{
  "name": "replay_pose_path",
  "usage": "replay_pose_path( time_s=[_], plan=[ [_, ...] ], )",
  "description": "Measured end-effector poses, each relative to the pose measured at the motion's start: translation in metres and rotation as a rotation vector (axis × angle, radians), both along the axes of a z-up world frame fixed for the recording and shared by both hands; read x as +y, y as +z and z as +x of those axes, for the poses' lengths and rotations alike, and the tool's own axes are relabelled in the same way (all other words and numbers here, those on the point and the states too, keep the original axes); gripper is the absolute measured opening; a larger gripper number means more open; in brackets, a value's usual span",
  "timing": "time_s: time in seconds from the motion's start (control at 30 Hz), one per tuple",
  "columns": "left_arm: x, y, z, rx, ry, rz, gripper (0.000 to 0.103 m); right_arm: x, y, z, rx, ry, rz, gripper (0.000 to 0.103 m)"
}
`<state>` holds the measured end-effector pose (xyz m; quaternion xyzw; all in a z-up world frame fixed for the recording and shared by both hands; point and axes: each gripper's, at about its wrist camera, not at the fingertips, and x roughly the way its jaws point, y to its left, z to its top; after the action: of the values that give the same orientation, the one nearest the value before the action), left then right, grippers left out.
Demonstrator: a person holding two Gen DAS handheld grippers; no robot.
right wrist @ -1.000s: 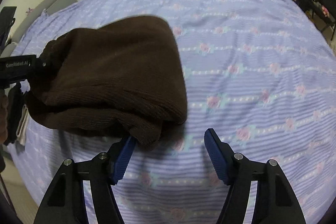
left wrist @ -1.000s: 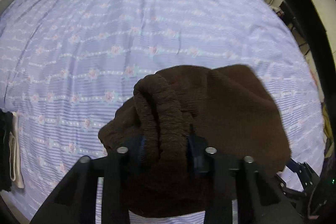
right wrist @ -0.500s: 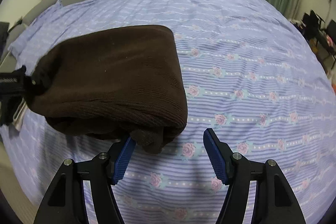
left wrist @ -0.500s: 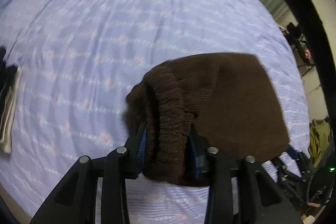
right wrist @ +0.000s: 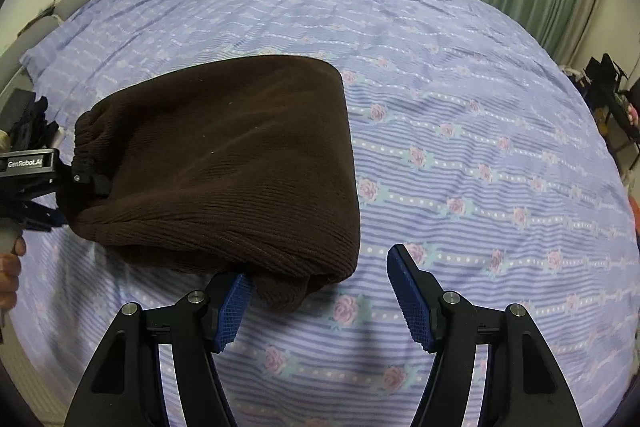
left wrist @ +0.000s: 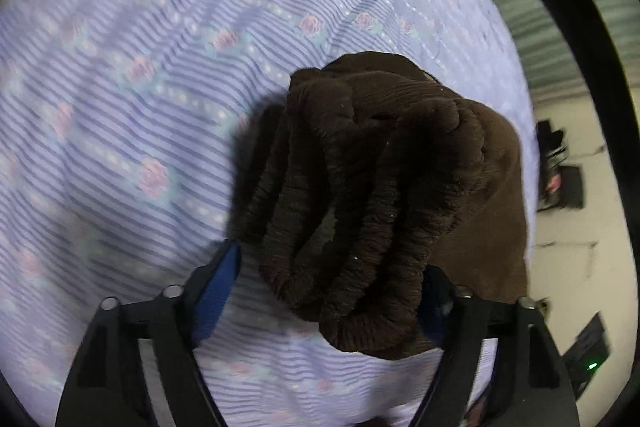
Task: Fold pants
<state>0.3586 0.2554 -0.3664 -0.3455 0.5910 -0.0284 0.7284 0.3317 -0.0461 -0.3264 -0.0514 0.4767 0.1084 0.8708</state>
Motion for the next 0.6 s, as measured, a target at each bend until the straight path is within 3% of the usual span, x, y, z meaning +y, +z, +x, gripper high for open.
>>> replay_pose_path(
  time_s=[0.07, 0.17, 0.3, 0.6],
  plan=[
    [-0.004, 0.002, 0.000, -0.004, 0.002, -0.014, 0.053, 0.001, 0.001, 0.002, -0.003, 0.011, -0.001, 0.066],
    [-0.019, 0.036, 0.001, -0.075, -0.062, 0.118, 0.045, -0.001, 0.003, 0.003, -0.005, 0.020, 0.013, 0.066],
    [-0.048, 0.096, 0.003, -0.256, -0.181, 0.342, 0.042, -0.008, 0.006, 0.001, -0.004, 0.019, 0.062, 0.066],
    [-0.061, 0.176, 0.024, -0.421, -0.185, 0.379, 0.041, -0.002, -0.008, 0.022, 0.051, -0.045, 0.218, 0.063]
  ],
)
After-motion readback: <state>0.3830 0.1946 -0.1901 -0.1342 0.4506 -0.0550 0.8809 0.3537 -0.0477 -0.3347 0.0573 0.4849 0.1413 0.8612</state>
